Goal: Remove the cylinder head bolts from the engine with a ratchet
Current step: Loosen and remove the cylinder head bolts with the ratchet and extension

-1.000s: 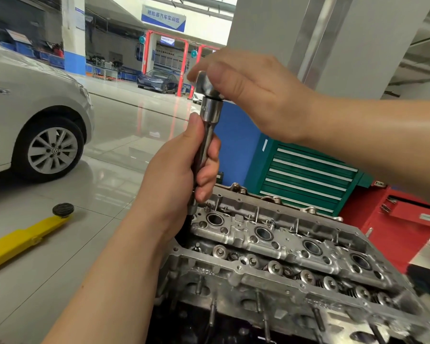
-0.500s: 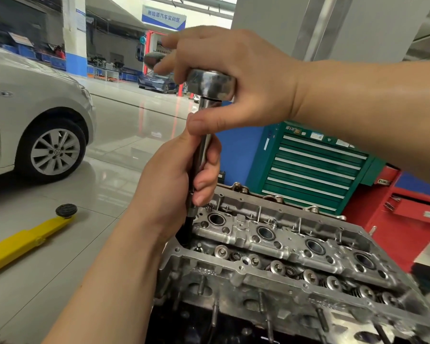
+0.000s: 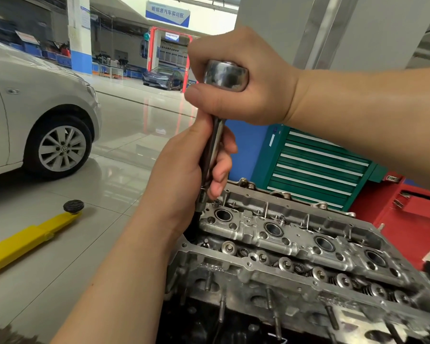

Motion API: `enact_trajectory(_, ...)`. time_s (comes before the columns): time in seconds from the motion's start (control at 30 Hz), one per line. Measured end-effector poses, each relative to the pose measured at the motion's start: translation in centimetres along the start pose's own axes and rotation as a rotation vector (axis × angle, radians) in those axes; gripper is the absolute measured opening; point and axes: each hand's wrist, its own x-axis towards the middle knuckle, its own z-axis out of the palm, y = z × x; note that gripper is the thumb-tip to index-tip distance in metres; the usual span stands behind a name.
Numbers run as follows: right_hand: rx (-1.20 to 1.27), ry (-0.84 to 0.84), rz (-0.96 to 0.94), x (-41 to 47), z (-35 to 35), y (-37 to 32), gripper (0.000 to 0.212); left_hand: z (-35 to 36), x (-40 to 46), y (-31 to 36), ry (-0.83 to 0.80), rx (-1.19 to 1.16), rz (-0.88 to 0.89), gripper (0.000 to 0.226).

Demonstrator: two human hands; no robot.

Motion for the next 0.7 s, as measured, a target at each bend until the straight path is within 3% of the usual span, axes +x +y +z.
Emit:
enact_trajectory(0.5, -0.066, 0.024, 0.111, -0.3, 0.0, -1.0, 0.046, 0.0, 0.2, -0.4, 0.062, 0.003, 0.069, 0.062)
enact_trajectory(0.7, -0.035, -0.039, 0.198, -1.1, -0.2, -0.1, 0.05, -3.3, 0.6, 0.8, 0.211, 0.151, 0.136, 0.034)
